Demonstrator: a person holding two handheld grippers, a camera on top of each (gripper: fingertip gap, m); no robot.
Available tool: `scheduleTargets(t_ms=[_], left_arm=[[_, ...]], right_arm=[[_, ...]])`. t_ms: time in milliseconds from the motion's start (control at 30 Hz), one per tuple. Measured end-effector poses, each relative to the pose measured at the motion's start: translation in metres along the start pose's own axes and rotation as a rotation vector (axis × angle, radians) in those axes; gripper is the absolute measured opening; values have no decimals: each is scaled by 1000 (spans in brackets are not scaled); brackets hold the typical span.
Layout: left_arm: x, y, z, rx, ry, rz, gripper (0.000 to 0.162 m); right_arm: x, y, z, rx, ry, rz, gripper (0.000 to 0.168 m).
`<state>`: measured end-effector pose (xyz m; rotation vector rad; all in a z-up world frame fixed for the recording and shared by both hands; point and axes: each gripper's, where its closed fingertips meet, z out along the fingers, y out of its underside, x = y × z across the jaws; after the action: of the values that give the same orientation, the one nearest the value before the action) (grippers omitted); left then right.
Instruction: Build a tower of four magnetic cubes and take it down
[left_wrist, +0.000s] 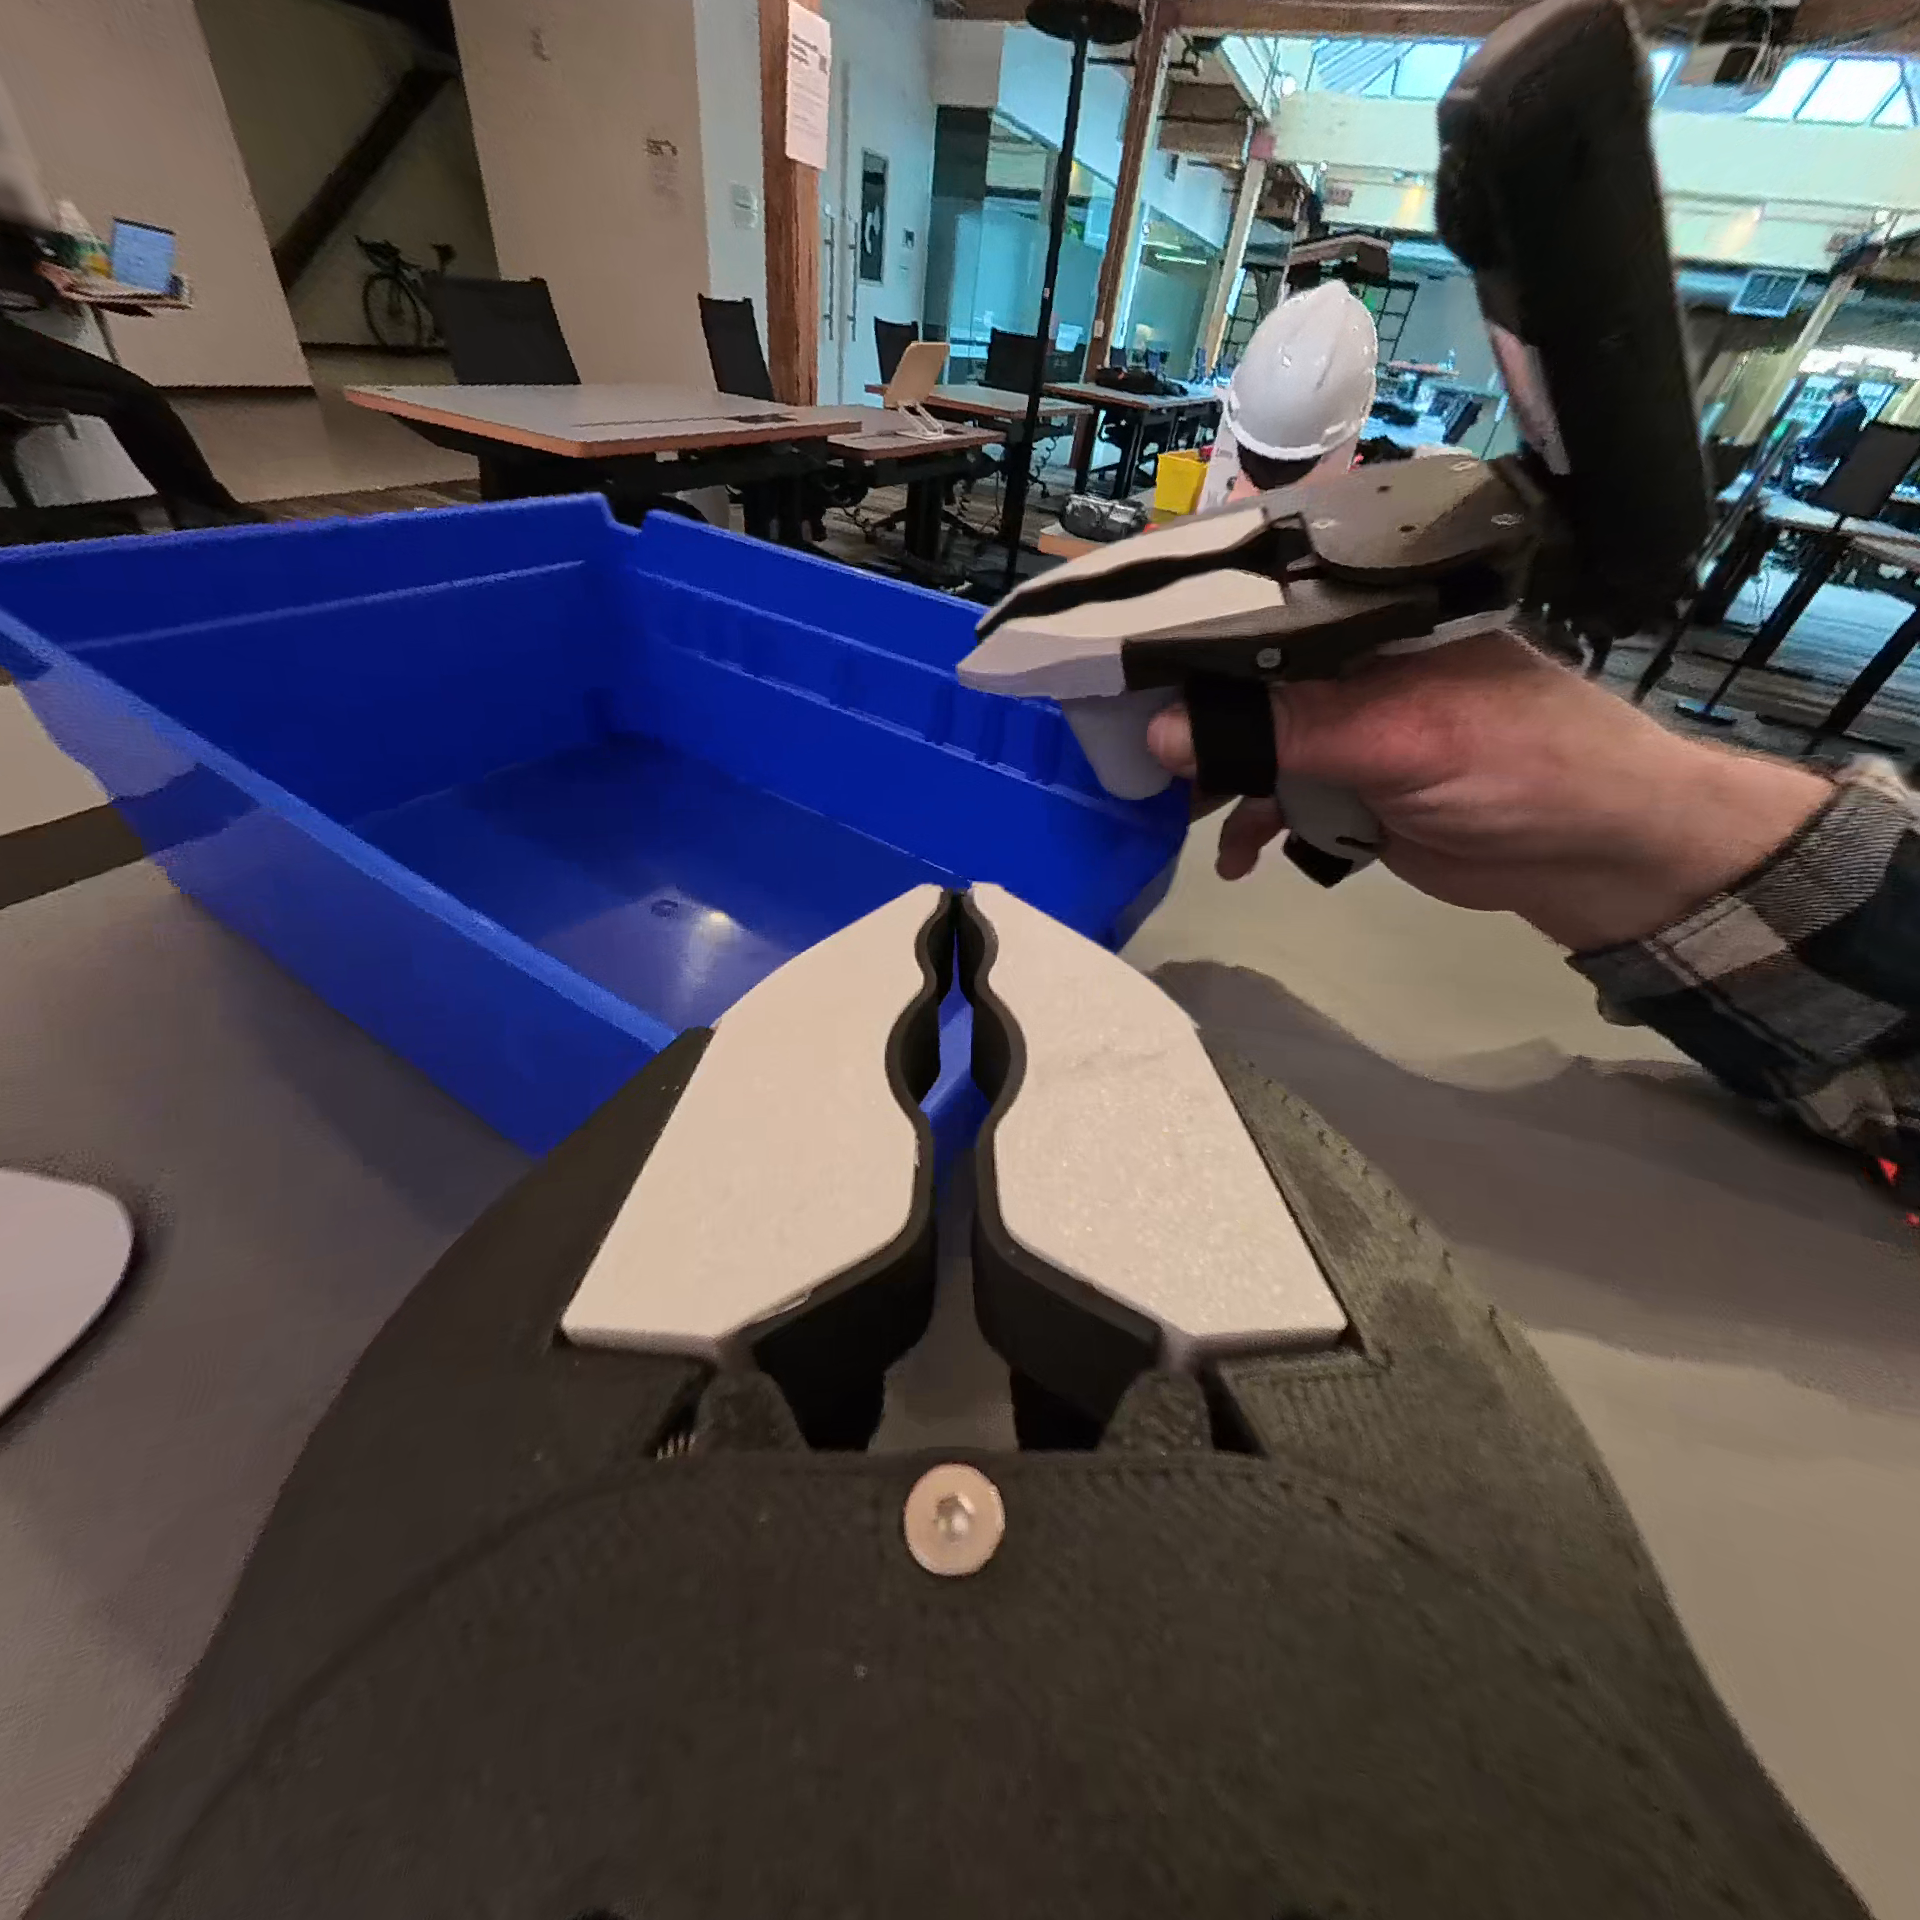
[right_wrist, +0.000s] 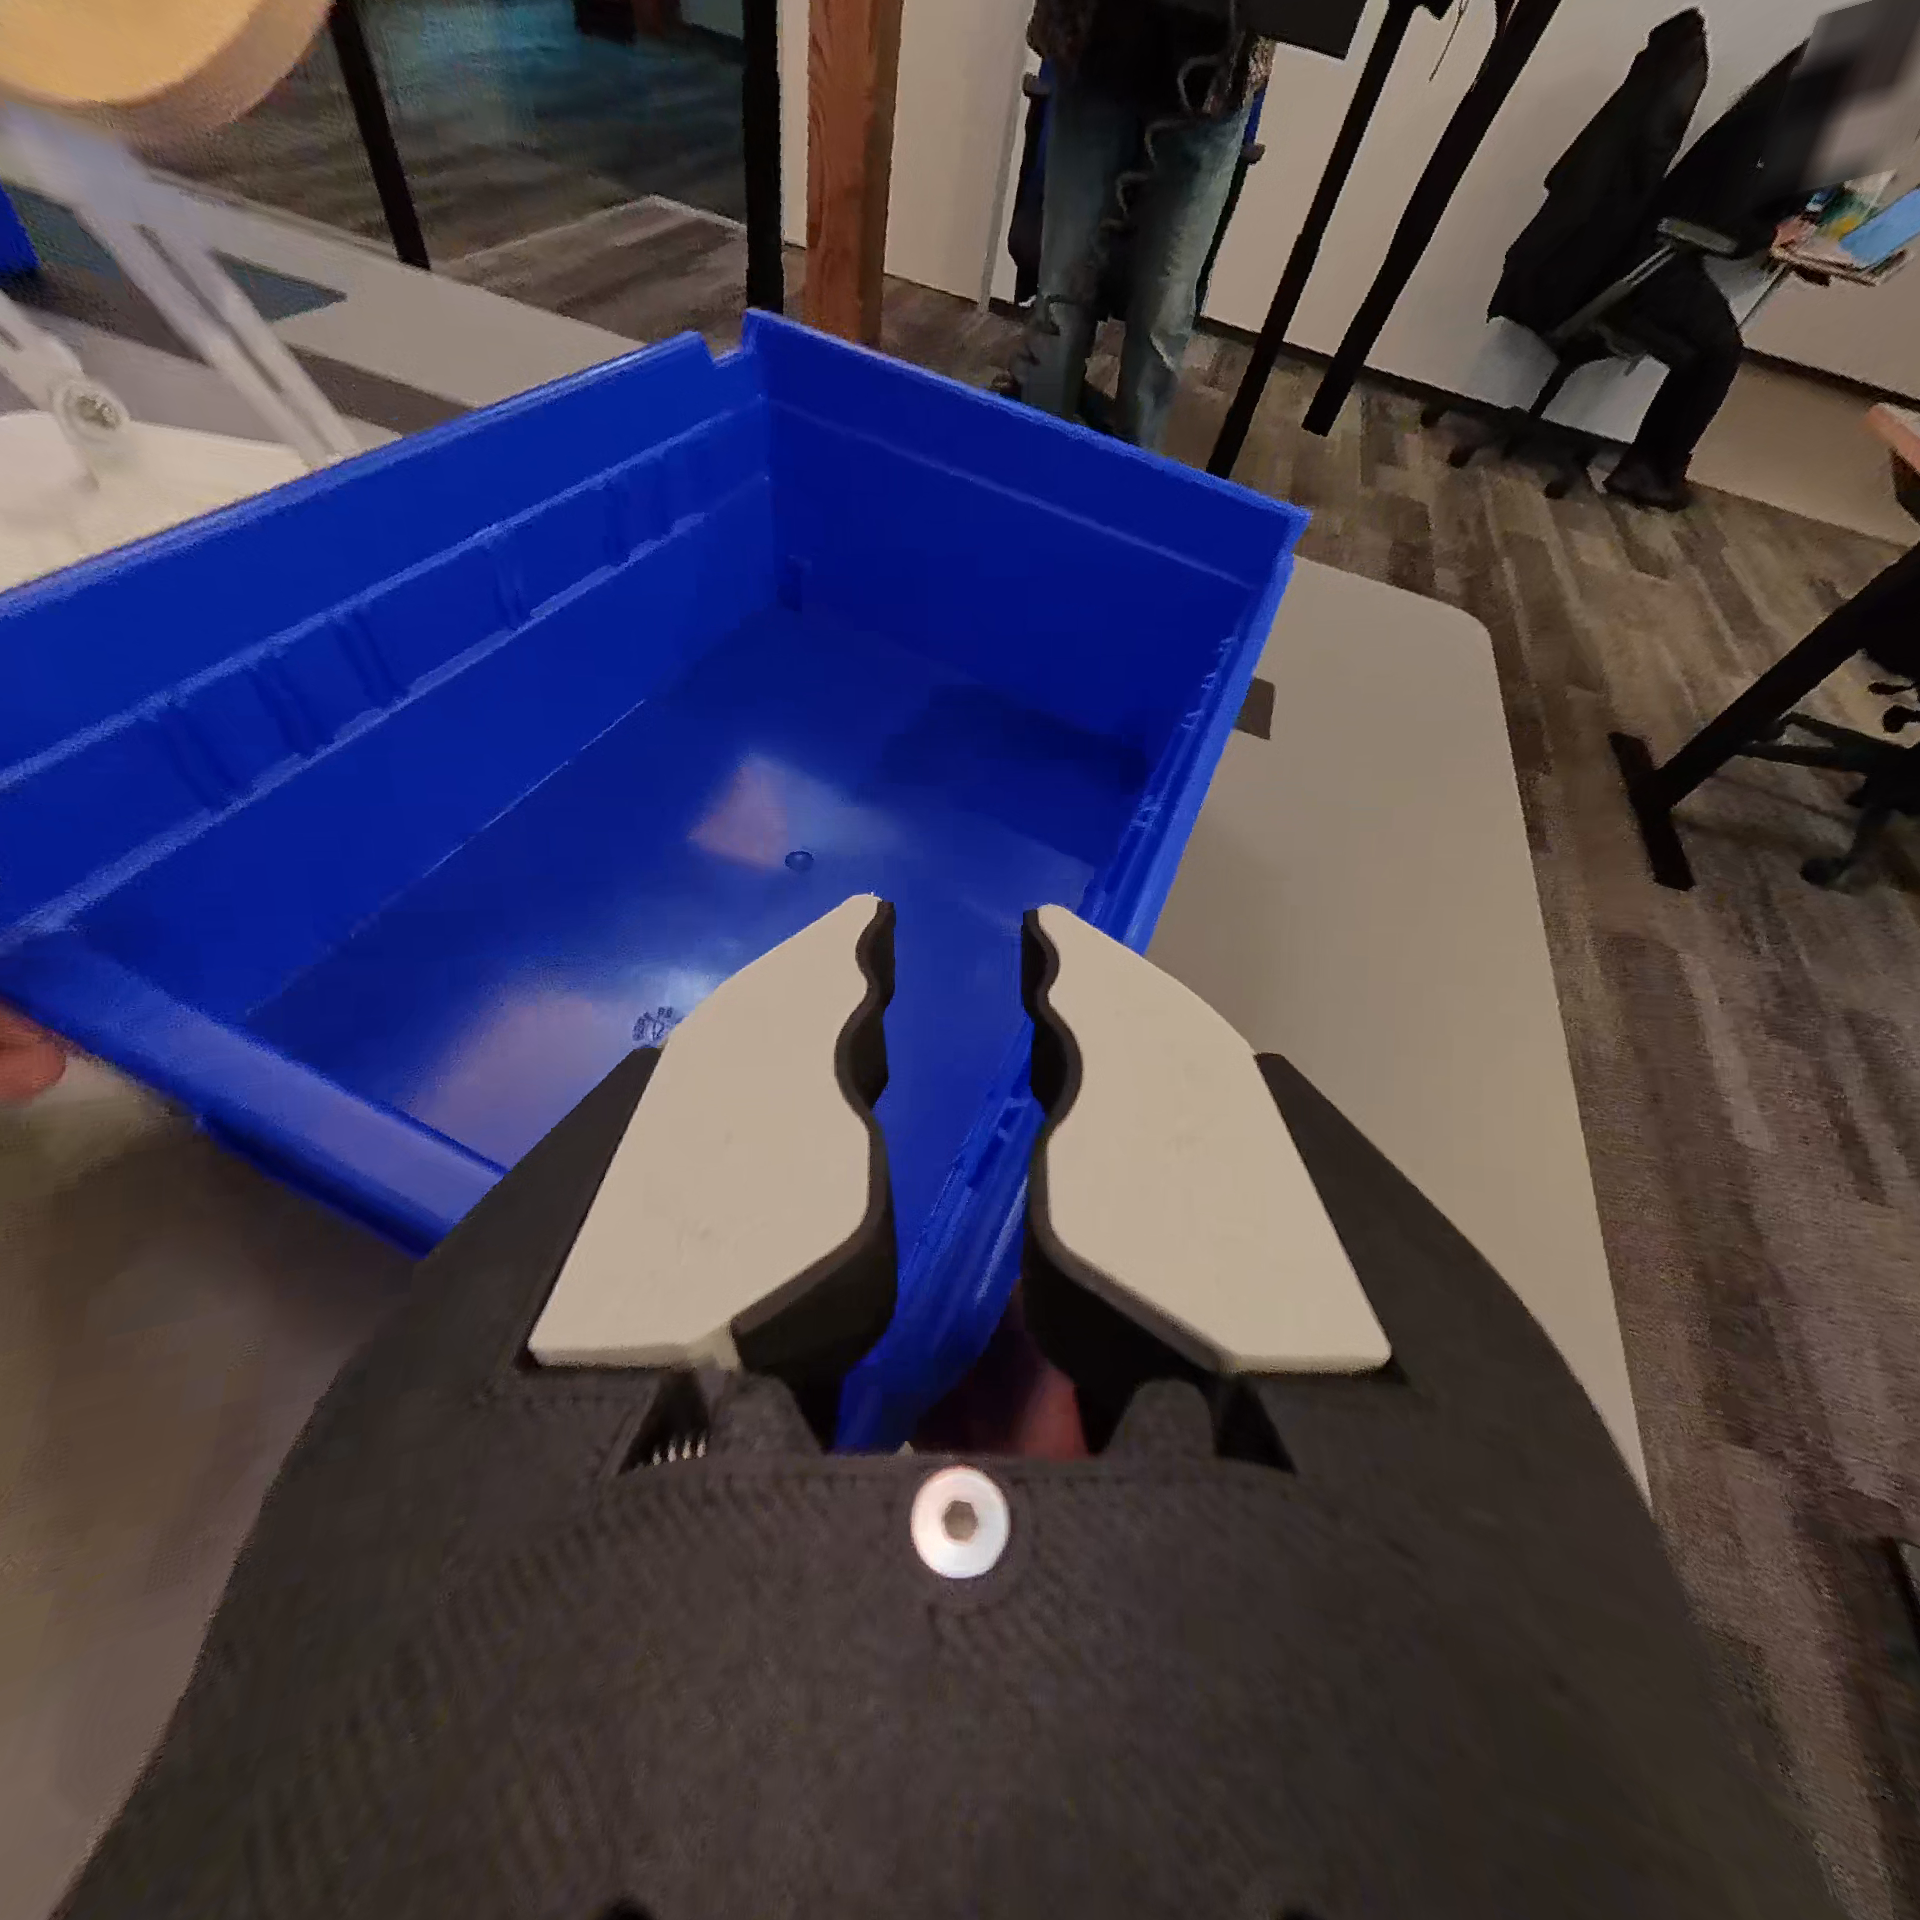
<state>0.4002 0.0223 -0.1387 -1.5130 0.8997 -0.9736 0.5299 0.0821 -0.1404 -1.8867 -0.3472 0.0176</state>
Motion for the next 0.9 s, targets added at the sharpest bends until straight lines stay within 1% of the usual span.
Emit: scheduleTargets(t_ms=[67,133,267,333,400,467,500,567,633,700,733,767,800,833,867,900], left_arm=[[0,-1,14,-5,-3,6,0],[-1,-2,27,-2,-2,-1,2],[-15,-6,45,8,-9,-33,0],[-19,-7,50,13,1,-61,0],[-19,-8,52,15,2,-51,0],[-19,-10,50,33,14,-61,0],[-20,-11,48,39,15,-62,1],[-27,-16,40,53,-48,-21,11],[-30,-26,24,76,-99,48,8],[-36,-36,5,83,-171,133,10],[-40,-40,-7,86,-200,160,11],[-44,-42,-19,79,-227,195,13],[-52,-42,-32,60,-284,228,15],[-60,-39,-44,29,-323,247,15],[-67,-37,-58,8,-348,268,8],[-79,-35,-74,-4,-413,285,0]], right_arm=[[16,-3,12,14,0,21,19],[28,-5,22,4,4,18,21],[44,-8,39,10,17,15,21],[48,-10,44,16,10,15,21],[50,-10,46,21,-2,19,21],[50,-11,44,32,-13,34,21],[55,-12,42,46,10,49,20],[65,-20,31,87,90,31,30],[67,-31,14,103,166,-53,32],[57,-46,-5,141,219,-145,32],[48,-53,-14,159,238,-193,32],[36,-59,-21,175,245,-233,36],[21,-64,-26,196,229,-259,39],[2,-69,-30,214,196,-275,38],[-16,-72,-34,226,167,-287,35],[-34,-75,-35,233,142,-298,32]])
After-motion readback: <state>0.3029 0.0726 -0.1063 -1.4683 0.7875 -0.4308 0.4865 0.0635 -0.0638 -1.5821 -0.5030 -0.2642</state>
